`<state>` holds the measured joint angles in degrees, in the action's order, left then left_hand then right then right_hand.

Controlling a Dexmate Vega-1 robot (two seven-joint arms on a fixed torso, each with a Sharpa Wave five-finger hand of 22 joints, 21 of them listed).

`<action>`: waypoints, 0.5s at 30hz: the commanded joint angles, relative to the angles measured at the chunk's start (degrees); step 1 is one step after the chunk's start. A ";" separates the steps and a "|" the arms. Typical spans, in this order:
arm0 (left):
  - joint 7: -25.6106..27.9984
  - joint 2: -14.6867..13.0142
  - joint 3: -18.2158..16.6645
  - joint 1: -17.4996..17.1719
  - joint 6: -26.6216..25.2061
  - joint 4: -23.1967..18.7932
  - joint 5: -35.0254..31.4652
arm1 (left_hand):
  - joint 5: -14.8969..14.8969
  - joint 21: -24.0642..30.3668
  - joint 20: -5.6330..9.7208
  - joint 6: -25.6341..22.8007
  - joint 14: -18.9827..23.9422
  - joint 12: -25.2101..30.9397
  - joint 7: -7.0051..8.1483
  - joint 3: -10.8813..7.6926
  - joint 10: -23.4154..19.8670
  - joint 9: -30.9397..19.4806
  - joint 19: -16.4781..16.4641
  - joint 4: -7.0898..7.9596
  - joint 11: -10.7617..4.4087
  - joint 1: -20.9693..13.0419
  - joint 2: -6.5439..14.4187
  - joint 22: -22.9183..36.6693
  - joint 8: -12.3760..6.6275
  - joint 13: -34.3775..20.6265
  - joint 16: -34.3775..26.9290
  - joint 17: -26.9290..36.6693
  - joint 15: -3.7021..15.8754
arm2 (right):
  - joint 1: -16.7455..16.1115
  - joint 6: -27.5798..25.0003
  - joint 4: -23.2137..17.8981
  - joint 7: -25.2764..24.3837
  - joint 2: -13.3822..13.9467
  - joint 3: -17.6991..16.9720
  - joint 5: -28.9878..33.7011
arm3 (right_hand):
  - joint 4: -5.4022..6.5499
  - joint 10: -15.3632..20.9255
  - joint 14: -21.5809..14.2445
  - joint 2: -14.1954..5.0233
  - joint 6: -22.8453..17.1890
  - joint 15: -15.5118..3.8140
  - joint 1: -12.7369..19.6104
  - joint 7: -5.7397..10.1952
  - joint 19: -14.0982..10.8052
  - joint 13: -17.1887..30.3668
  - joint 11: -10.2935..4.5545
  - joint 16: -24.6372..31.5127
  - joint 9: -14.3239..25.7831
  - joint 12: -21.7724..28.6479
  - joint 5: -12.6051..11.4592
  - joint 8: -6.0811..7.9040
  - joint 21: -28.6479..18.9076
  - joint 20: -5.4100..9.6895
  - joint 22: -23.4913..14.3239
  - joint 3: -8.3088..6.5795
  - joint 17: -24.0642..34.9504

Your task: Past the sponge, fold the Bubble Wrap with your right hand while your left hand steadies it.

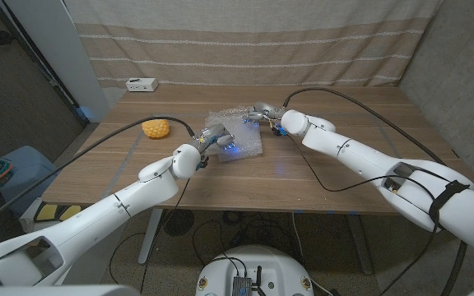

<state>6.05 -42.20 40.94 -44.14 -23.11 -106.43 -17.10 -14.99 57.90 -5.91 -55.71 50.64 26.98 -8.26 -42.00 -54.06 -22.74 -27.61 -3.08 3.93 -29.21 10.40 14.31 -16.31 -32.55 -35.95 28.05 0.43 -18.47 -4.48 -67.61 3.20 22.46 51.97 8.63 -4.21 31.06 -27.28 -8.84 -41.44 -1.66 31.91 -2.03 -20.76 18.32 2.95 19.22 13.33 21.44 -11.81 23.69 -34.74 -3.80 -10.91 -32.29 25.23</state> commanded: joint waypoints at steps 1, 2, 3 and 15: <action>0.49 0.31 -1.42 -0.31 0.98 0.11 1.95 | -0.08 0.37 -0.92 1.41 -2.21 -1.45 0.40 -0.16 2.21 0.32 2.31 0.10 0.11 1.44 -0.42 -0.35 1.08 0.58 2.03 -1.55 -0.09 | -5.66 11.51 -6.53 -10.93 3.08 -4.77 1.38 | -0.52 -0.39 0.33 -0.48 0.24 -0.41 0.30 0.62 0.53 -0.22 -0.43 -0.27 -0.07 -0.39 0.10 -0.56 0.23 -0.20 0.07 -0.10 -0.05; 0.87 0.24 -1.71 -0.52 1.34 -0.09 2.15 | -0.16 0.24 -1.35 1.99 -2.57 -2.08 0.61 -0.32 2.85 0.55 3.28 0.17 0.08 1.88 -0.49 -0.58 1.57 1.04 2.77 -2.31 -0.05 | -6.00 12.01 -6.95 -11.29 3.22 -5.17 1.38 | -0.53 -0.37 0.26 -0.50 0.28 -0.43 0.29 0.72 0.56 -0.26 -0.46 -0.23 -0.10 -0.43 0.11 -0.60 0.24 -0.19 0.08 -0.09 -0.05; 1.22 0.18 -2.11 -0.79 1.80 -0.28 2.55 | -0.20 0.04 -1.72 2.12 -3.29 -2.71 0.71 -0.45 3.43 0.80 4.36 0.18 0.04 2.36 -0.72 -0.86 1.89 1.53 3.68 -3.10 0.08 | -6.41 12.44 -7.40 -11.75 3.37 -5.61 1.36 | -0.55 -0.29 0.03 -0.48 0.26 -0.58 0.26 0.74 0.56 -0.30 -0.52 -0.14 -0.13 -0.45 0.12 -0.63 0.24 -0.20 0.09 -0.06 -0.06; 9.81 0.89 -10.69 -6.91 11.95 -2.12 11.03 | 0.07 -4.36 -4.95 15.38 -14.17 -11.77 4.58 -0.89 15.27 4.21 15.81 -1.01 0.44 7.65 -2.48 -3.68 6.18 6.74 13.79 -10.40 -0.82 | -11.96 14.86 -12.53 -16.28 4.44 -11.60 -1.59 | -0.72 0.10 -0.38 -0.30 0.49 -0.85 0.02 0.88 0.69 -0.67 -0.72 -0.10 -0.42 -0.74 0.20 -0.96 0.31 -0.35 0.15 0.04 -0.28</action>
<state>7.75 -42.08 36.67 -46.06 -19.17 -107.30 -11.27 -14.99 53.92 -10.95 -41.44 37.10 15.75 -4.10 -42.78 -39.61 -18.71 -12.38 -3.43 4.30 -22.07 8.08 10.65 -10.56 -26.10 -22.78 18.04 -0.23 -25.48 6.52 -75.11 -7.84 25.54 45.39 9.24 -4.66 31.00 -27.63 -8.84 -40.92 -2.37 31.91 -1.52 -20.46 17.54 2.45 19.06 12.77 20.75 -11.81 22.80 -34.53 -4.11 -10.65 -32.28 24.95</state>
